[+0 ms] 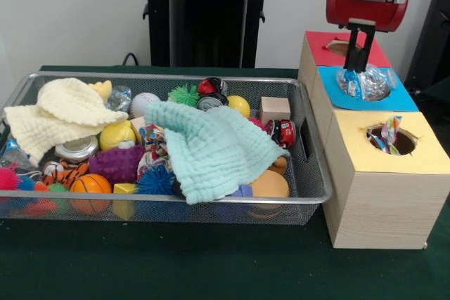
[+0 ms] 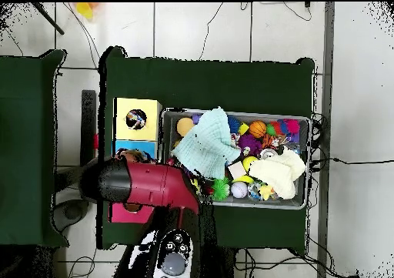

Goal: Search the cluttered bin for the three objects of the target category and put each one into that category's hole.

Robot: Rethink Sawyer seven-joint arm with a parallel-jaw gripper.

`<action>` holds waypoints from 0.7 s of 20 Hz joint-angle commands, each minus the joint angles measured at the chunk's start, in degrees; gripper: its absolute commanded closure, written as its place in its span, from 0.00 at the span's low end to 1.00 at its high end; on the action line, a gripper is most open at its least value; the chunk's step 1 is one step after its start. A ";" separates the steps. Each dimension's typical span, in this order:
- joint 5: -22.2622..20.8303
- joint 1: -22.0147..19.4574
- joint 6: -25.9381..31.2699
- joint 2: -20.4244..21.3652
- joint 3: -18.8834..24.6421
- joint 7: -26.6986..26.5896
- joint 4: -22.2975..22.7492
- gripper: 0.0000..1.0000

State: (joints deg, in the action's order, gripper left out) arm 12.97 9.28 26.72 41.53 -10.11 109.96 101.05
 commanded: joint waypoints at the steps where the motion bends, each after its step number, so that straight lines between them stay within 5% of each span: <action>1: 0.91 0.05 -1.51 0.69 4.13 9.60 5.13 1.00; 14: -0.58 -0.90 -5.35 -4.47 4.43 8.05 2.37 1.00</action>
State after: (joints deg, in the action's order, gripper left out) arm 12.98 9.57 25.27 40.26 -10.03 109.96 102.25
